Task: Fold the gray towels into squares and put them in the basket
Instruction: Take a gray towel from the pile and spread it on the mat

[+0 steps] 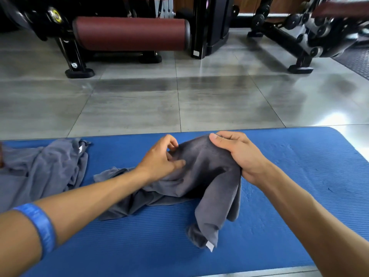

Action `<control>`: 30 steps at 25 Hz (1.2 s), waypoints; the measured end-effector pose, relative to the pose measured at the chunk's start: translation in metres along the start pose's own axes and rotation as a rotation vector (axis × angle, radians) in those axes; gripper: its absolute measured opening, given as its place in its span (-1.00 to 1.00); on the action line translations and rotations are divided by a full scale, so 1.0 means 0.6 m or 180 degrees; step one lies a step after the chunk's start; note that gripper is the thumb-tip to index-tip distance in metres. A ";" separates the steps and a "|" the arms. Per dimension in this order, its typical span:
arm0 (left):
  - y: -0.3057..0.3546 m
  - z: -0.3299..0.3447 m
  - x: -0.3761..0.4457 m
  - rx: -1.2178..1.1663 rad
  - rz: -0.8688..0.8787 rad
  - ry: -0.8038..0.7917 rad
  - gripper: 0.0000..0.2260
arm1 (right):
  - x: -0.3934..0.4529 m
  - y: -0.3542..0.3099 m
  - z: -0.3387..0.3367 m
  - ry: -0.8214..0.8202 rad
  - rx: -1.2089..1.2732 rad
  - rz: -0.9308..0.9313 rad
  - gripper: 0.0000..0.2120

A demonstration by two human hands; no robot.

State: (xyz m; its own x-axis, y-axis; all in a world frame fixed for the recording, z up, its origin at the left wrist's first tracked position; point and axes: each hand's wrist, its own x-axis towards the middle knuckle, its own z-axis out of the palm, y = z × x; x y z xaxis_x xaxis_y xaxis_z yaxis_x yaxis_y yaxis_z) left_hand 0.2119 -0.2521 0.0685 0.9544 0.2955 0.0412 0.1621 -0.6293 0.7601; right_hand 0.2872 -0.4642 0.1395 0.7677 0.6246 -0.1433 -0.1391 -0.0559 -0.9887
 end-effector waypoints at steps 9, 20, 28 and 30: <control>-0.013 -0.038 0.014 0.0574 -0.1054 -0.1389 -0.80 | -0.038 -0.074 -0.026 -0.0453 0.1128 0.0196 -0.89; -0.079 -0.248 0.046 0.0265 -0.1453 -0.1465 -0.77 | 0.008 0.014 -0.179 0.0117 -0.3469 0.0360 -0.81; -0.044 -0.286 0.055 0.0303 -0.2018 -0.2936 -0.81 | -0.006 -0.052 -0.211 -0.0391 -0.3104 0.1060 -0.84; -0.056 -0.268 0.060 0.0630 -0.2187 -0.2802 -0.76 | 0.008 -0.040 -0.214 -0.0456 -0.3129 0.1312 -0.80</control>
State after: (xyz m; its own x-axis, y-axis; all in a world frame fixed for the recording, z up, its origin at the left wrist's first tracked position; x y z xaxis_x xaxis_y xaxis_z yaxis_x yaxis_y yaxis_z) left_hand 0.2006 -0.1049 0.1486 0.4798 0.0632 -0.8751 0.6820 -0.6544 0.3266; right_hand 0.3744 -0.5600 0.1572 0.6873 0.4964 -0.5303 0.2426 -0.8450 -0.4766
